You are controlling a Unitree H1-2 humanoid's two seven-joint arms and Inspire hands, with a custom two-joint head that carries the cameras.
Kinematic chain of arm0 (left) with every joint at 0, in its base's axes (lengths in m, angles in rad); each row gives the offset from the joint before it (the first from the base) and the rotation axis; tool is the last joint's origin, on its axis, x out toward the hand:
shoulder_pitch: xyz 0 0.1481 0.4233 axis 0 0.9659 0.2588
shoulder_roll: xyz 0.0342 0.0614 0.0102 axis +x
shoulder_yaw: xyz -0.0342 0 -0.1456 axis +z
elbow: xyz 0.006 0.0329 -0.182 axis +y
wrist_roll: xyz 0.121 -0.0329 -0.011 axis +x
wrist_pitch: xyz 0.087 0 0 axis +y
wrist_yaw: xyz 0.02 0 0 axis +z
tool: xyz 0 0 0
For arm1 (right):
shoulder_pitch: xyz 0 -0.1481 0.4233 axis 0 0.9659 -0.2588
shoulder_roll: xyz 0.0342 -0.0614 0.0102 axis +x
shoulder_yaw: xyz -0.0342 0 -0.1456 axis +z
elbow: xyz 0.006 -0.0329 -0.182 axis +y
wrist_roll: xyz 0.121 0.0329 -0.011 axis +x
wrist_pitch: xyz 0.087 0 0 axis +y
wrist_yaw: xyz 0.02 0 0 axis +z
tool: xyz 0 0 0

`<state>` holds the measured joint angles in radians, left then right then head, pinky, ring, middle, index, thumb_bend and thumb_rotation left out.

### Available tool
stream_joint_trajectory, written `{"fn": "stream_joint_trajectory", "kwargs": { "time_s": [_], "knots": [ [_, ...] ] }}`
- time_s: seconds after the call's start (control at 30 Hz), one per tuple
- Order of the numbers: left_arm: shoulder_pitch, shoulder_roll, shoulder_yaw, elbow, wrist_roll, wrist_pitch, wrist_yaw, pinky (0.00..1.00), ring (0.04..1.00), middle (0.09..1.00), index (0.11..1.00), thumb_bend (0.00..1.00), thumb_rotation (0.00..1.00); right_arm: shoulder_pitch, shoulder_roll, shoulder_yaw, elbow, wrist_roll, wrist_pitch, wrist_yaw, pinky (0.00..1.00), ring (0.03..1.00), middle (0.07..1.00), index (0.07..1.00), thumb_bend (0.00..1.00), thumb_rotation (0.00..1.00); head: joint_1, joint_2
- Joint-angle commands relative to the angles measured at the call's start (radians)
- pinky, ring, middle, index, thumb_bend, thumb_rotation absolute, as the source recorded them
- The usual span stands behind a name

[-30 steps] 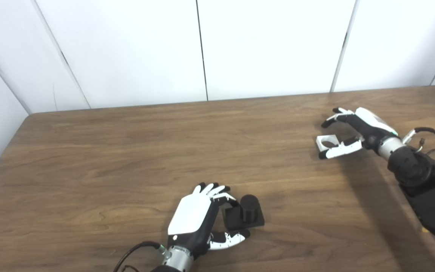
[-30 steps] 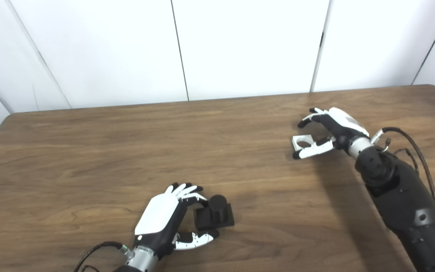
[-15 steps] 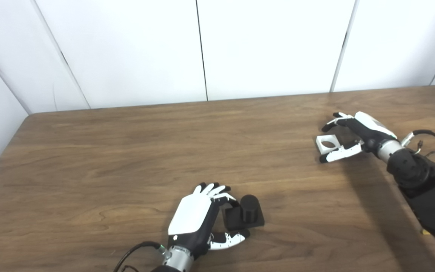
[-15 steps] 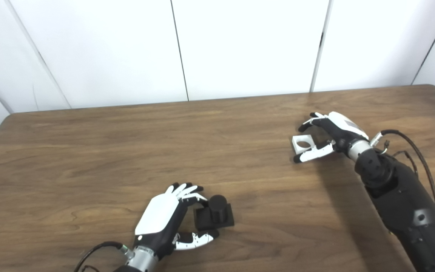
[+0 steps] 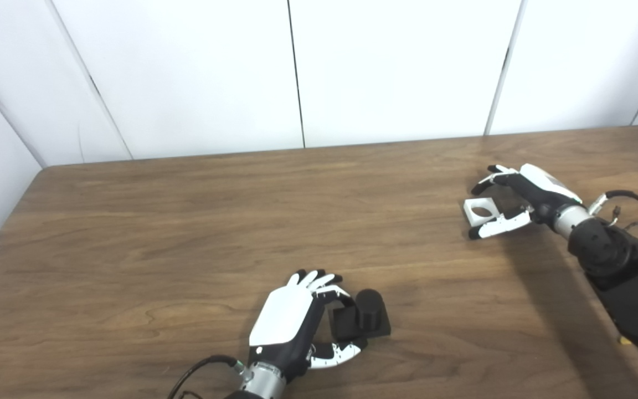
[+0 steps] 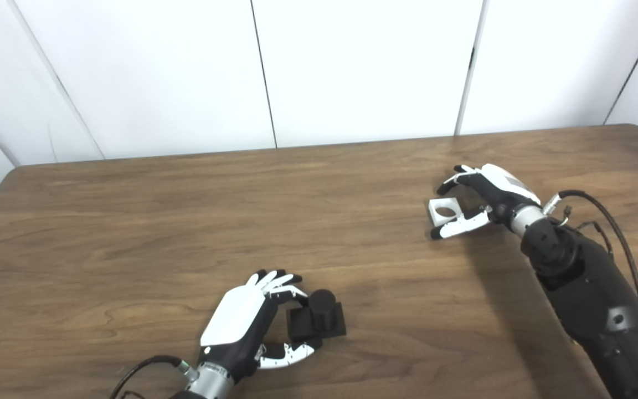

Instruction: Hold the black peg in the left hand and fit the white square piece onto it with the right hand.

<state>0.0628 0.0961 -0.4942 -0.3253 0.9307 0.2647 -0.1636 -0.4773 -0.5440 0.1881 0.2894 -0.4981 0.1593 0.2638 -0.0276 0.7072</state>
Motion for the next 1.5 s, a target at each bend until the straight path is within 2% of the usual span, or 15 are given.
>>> {"fn": "stream_joint_trajectory", "kwargs": {
  "time_s": [0.0, 0.23, 0.6, 0.93, 1.13, 1.23, 1.27, 1.47],
  "knots": [
    [-0.001, -0.001, -0.002, 0.001, 0.015, 0.000, -0.018, 1.00, 0.952, 0.887, 0.612, 0.61, 0.25, -0.050, -0.032, -0.008, -0.014, -0.006, -0.038, -0.020, 0.98, 1.000, 0.965, 0.695, 0.93, 0.31, 0.000, 0.001],
    [-0.002, -0.005, -0.001, 0.001, 0.021, 0.001, -0.019, 1.00, 0.951, 0.888, 0.615, 0.62, 0.27, -0.045, -0.037, -0.009, -0.016, -0.003, -0.037, -0.009, 0.98, 1.000, 0.960, 0.653, 0.89, 0.29, -0.004, 0.004],
    [-0.004, -0.009, 0.001, 0.008, 0.025, -0.001, -0.015, 1.00, 0.951, 0.886, 0.616, 0.62, 0.27, -0.045, -0.047, -0.005, 0.009, -0.004, -0.072, -0.013, 0.98, 1.000, 0.941, 0.592, 0.82, 0.28, -0.005, -0.001],
    [-0.005, -0.011, 0.003, 0.008, 0.020, -0.004, -0.016, 1.00, 0.952, 0.887, 0.617, 0.62, 0.29, -0.044, -0.047, -0.007, 0.015, -0.004, -0.074, -0.013, 0.96, 1.000, 0.938, 0.593, 0.83, 0.27, -0.007, -0.005],
    [-0.005, -0.011, 0.002, 0.004, 0.028, 0.003, -0.028, 1.00, 0.957, 0.889, 0.617, 0.61, 0.29, -0.042, -0.050, -0.008, 0.024, -0.002, -0.097, -0.021, 0.96, 1.000, 0.931, 0.587, 0.82, 0.26, -0.007, -0.004],
    [-0.005, -0.011, 0.002, 0.004, 0.027, 0.004, -0.030, 1.00, 0.960, 0.891, 0.619, 0.61, 0.30, -0.042, -0.049, -0.009, 0.030, 0.000, -0.103, -0.025, 0.96, 1.000, 0.926, 0.512, 0.59, 0.18, -0.005, -0.004],
    [-0.005, -0.011, 0.002, 0.004, 0.029, 0.004, -0.031, 1.00, 0.961, 0.891, 0.619, 0.61, 0.30, -0.041, -0.048, -0.010, 0.029, 0.000, -0.102, -0.026, 0.96, 1.000, 0.925, 0.503, 0.56, 0.17, -0.005, -0.004],
    [-0.002, -0.011, 0.001, 0.003, 0.033, -0.001, -0.025, 1.00, 0.955, 0.882, 0.616, 0.62, 0.28, -0.037, -0.042, -0.015, 0.031, 0.004, -0.110, -0.033, 0.95, 1.000, 0.928, 0.492, 0.52, 0.15, -0.005, -0.002]
  ]
}}
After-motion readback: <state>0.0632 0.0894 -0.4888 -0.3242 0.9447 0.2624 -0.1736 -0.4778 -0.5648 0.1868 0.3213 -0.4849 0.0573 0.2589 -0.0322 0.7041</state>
